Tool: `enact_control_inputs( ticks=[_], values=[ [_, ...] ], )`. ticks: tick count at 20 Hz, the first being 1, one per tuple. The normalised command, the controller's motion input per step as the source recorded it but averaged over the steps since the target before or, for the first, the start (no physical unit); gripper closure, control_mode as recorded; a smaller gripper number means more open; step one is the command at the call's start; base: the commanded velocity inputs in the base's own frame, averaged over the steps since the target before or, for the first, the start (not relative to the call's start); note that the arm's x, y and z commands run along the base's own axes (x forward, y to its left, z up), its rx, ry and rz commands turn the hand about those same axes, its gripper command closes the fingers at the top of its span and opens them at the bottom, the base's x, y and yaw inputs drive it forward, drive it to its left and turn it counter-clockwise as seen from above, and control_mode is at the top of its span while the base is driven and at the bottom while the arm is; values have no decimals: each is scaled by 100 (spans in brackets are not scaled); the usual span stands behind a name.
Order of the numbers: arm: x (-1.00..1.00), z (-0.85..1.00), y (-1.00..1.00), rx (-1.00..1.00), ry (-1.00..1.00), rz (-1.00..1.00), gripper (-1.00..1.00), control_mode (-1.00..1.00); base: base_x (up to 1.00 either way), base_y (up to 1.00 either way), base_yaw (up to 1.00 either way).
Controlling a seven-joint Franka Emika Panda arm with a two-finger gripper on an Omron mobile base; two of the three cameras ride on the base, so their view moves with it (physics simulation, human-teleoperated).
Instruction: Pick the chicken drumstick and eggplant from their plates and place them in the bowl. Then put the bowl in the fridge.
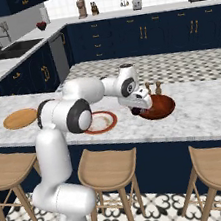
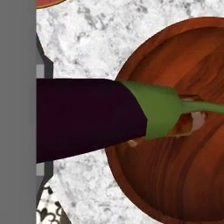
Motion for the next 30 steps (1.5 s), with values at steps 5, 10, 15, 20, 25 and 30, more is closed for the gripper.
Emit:
enact_control_inputs(
  ticks=[5,10,15,20,25,30],
  values=[
    [63,0,-57,0,0,0,100,-100,0,0,0],
    [46,-20,-23,0,2,0,100,-100,0,0,0],
    [2,-40,-6,0,4,0,100,-100,0,0,0],
    [0,-20,-3,0,0,0,-100,-100,0,0,0],
    [-3,0,0,0,0,0,-100,-100,0,0,0],
    [-58,3,0,-1,-9,0,-100,-100,0,0,0]
  ],
)
